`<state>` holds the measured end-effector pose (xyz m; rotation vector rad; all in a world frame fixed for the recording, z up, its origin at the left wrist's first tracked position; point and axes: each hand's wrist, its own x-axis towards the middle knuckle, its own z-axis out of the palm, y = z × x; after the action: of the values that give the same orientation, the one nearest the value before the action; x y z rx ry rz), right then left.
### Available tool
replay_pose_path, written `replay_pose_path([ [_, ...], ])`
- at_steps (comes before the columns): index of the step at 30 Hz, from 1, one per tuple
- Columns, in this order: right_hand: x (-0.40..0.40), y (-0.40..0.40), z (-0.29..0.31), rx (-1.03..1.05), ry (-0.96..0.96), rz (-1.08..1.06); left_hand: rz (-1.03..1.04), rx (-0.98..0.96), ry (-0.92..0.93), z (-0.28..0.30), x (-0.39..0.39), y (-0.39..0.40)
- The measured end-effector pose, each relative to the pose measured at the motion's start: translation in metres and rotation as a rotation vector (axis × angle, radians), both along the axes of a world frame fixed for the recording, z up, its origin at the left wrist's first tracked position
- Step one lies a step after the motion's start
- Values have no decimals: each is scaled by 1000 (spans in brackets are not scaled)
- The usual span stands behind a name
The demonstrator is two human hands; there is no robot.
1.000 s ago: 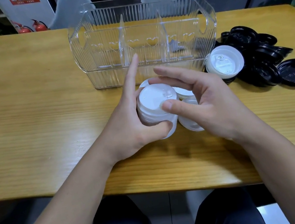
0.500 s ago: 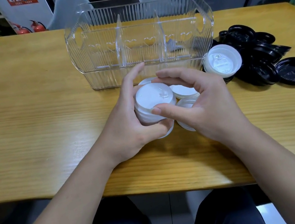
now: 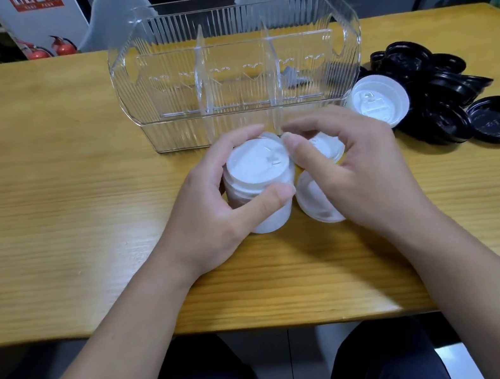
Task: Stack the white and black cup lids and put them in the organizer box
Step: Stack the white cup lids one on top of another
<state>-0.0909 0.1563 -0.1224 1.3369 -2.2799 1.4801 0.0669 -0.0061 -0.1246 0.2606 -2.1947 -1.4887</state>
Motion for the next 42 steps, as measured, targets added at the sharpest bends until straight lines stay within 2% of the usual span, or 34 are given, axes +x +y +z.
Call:
replay_pose_path([
  [3, -12, -5, -14, 214, 152, -167, 40, 7, 8, -2, -1, -1],
  [6, -14, -8, -20, 348, 203, -193, 57, -10, 6, -3, 0, -2],
  [14, -13, -6, -16, 320, 264, -220, 35, -36, 0, -2, 0, -3],
  [19, -12, -6, -12, 153, 233, -265, 20, -34, 8, -1, 1, -3],
  [21, -12, -3, -9, 38, 163, -273, 6, -41, 7, -2, 1, -4],
  [24, -11, 1, 1, -153, -123, -163, -13, -47, 3, -4, 1, -4],
  [26, -6, 3, 9, -229, -243, -97, -15, -54, 20, -5, 1, -5],
  [32, -1, 4, 16, -352, -360, 59, -35, -64, 96, -5, 0, -4],
  [38, 2, 3, 19, -368, -524, 237, -47, -86, 160, -7, -2, -5],
  [42, 7, 2, 21, -316, -464, 279, -28, -109, 222, -5, -2, -5],
])
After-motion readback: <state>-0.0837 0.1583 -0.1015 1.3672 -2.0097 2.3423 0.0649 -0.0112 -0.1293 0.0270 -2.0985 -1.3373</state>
